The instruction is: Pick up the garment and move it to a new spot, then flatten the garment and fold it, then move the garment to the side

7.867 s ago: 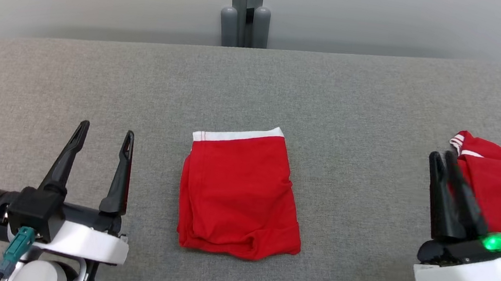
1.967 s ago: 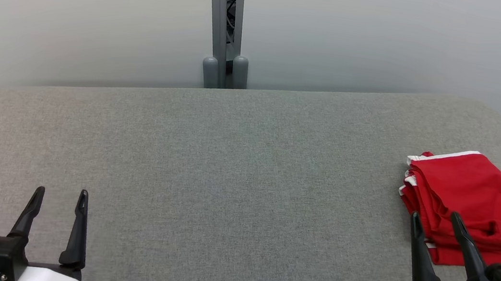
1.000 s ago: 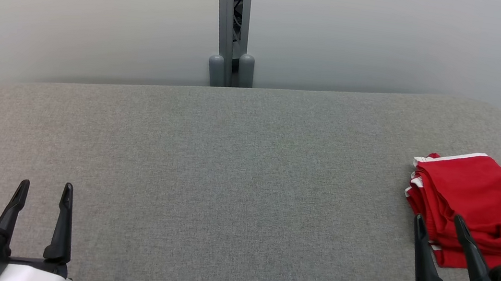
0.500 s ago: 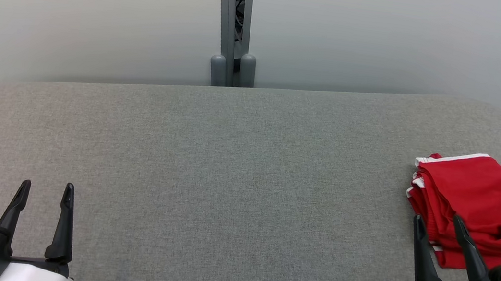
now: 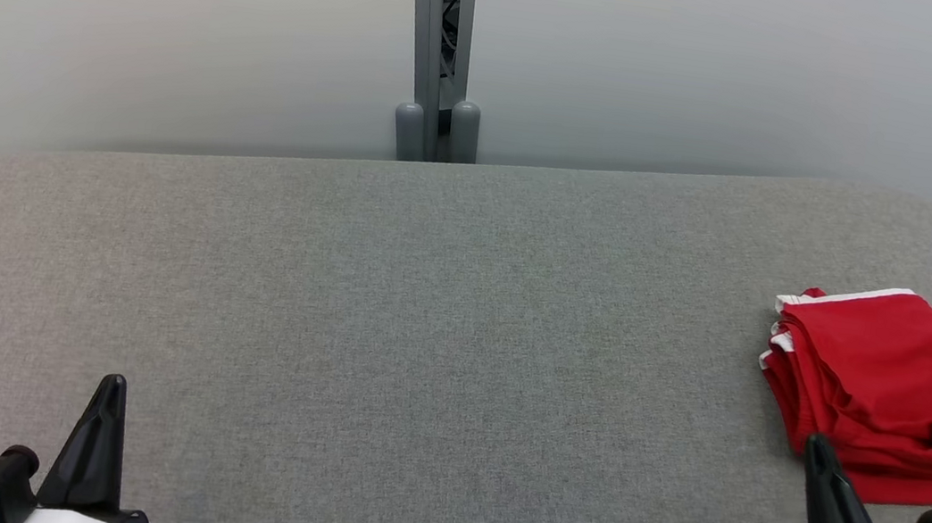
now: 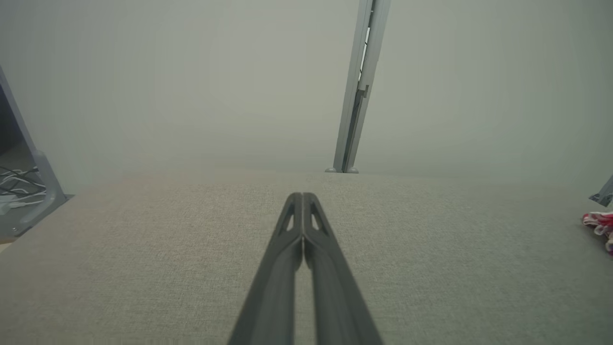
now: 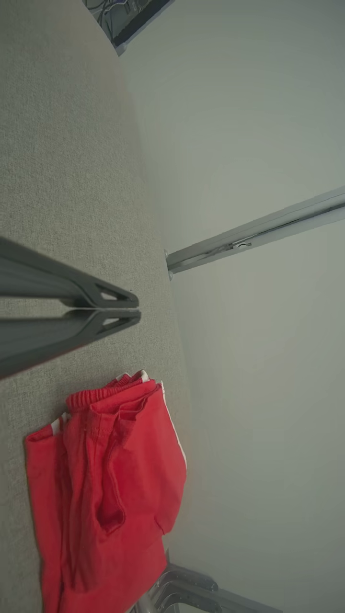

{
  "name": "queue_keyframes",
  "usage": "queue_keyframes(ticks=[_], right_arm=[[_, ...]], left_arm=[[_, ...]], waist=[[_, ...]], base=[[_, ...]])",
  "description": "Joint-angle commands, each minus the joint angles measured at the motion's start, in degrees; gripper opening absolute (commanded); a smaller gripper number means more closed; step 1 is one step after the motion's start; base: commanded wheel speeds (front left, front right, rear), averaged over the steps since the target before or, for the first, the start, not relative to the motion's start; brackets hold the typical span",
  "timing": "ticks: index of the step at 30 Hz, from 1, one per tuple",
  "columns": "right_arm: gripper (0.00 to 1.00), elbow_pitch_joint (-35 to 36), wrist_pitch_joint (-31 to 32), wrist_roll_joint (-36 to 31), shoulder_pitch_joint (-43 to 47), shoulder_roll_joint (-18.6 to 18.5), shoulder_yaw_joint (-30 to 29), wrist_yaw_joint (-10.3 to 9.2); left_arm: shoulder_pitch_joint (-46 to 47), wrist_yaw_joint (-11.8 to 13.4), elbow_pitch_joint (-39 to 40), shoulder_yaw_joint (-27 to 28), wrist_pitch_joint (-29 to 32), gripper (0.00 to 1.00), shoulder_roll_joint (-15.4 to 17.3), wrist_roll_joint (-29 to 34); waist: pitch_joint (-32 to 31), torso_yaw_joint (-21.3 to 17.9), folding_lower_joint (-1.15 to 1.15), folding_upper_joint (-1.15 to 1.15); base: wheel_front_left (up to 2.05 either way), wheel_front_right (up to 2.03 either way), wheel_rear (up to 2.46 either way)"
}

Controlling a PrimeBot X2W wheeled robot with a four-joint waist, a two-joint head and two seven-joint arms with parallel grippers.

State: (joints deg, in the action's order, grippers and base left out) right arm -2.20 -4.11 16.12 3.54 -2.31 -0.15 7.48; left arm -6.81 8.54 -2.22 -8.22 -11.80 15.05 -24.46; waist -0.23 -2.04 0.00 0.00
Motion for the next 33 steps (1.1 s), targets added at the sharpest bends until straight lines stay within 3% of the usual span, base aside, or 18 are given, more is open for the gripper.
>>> queue_keyframes(ticks=[1, 16, 33], right_arm=[[0.0, 0.0, 1.2, 2.9, -2.0, -0.9, -1.3, 0.0], [0.0, -5.9, 9.2, 18.5, -6.3, -2.8, -7.6, 0.0], [0.0, -10.7, 16.3, 31.1, -9.9, -4.1, -13.4, 0.01]], left_arm=[[1.5, -0.7, 0.3, 0.2, -0.2, 0.0, 0.1, -2.5], [4.7, -4.0, -2.5, -1.2, -0.9, 0.0, -2.4, -17.1], [7.2, -6.8, -4.7, -2.3, -1.4, 0.0, -4.6, -29.2]], waist=[[0.0, 0.0, 0.0, 0.0], [0.3, 0.3, 0.0, 0.0], [0.5, 0.6, 0.0, 0.0]], base=[[0.0, 0.0, 0.0], [0.0, 0.0, 0.0], [0.0, 0.0, 0.0]])
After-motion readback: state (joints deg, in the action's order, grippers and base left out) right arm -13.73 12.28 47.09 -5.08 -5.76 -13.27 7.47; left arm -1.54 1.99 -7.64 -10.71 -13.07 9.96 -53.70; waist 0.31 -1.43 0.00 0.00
